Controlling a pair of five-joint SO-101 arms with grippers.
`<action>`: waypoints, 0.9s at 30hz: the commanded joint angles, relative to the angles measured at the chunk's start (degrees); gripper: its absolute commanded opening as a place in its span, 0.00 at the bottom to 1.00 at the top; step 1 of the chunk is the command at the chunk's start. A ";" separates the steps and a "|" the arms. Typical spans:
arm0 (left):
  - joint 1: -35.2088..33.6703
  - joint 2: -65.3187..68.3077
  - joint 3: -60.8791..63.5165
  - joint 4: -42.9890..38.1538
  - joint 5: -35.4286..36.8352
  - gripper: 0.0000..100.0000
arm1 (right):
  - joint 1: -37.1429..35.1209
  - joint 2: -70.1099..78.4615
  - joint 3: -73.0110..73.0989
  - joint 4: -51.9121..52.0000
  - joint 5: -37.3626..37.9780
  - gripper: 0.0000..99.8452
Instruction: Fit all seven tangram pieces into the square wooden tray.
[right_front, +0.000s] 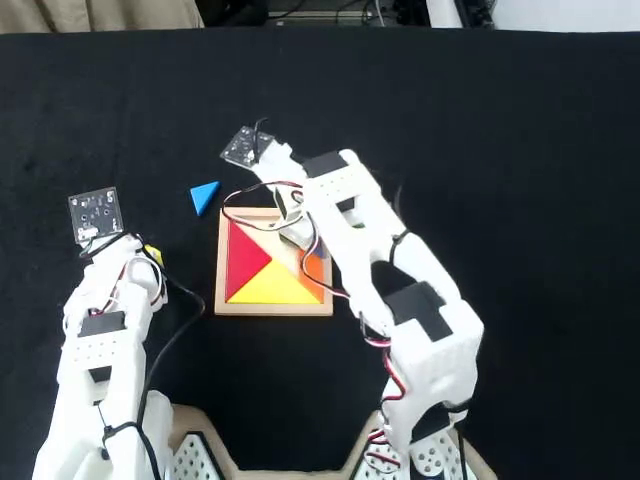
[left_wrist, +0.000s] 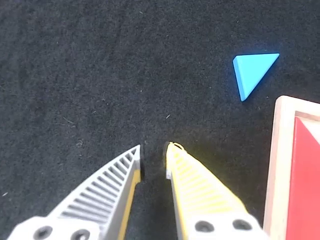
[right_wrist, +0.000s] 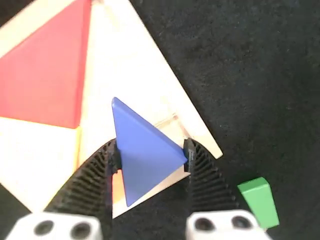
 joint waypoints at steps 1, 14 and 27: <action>0.57 -1.14 -0.48 -1.14 0.18 0.10 | 0.70 -0.31 -3.56 -2.29 -1.58 0.05; 0.57 -1.14 -0.48 -1.14 0.18 0.10 | 1.41 -0.04 -2.95 -4.13 -2.37 0.15; 0.57 -1.14 -0.48 -1.14 0.18 0.10 | 0.70 -0.04 1.80 -4.13 -0.62 0.16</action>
